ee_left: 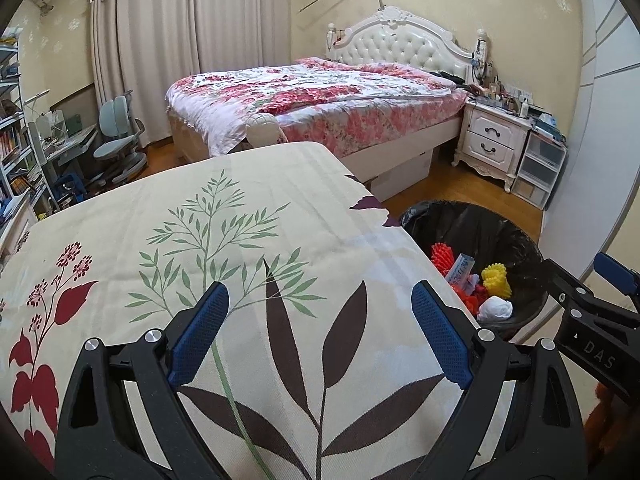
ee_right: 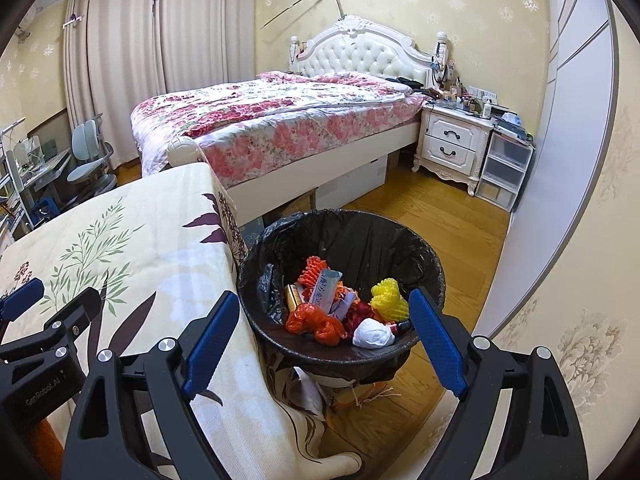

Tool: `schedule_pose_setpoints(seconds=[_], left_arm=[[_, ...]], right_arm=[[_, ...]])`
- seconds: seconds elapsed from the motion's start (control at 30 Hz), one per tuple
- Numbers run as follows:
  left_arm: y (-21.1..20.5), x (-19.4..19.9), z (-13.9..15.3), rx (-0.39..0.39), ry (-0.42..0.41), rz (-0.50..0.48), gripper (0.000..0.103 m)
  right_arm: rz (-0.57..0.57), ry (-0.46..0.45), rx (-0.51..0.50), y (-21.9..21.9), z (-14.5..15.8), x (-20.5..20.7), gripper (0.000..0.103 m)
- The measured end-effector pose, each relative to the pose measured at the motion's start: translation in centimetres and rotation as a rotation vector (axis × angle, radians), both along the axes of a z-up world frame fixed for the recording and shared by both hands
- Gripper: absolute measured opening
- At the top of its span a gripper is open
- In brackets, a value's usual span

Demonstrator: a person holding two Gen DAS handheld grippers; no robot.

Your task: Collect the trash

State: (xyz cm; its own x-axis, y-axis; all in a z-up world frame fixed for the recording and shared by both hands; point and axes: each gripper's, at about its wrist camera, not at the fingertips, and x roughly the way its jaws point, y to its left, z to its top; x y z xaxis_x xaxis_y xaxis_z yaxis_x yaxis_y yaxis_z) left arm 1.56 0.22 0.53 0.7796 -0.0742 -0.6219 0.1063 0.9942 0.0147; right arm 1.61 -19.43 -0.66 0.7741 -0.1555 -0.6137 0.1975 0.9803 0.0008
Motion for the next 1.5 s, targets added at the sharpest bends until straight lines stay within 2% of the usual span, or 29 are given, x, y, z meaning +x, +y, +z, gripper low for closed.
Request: schedule_pose_setpoints(seconds=[1.5], left_arm=[[-0.01, -0.26, 0.43, -0.014, -0.003, 0.0, 0.091]], right_arm=[[0.0, -0.001, 0.0, -0.03, -0.03, -0.14, 0.084]])
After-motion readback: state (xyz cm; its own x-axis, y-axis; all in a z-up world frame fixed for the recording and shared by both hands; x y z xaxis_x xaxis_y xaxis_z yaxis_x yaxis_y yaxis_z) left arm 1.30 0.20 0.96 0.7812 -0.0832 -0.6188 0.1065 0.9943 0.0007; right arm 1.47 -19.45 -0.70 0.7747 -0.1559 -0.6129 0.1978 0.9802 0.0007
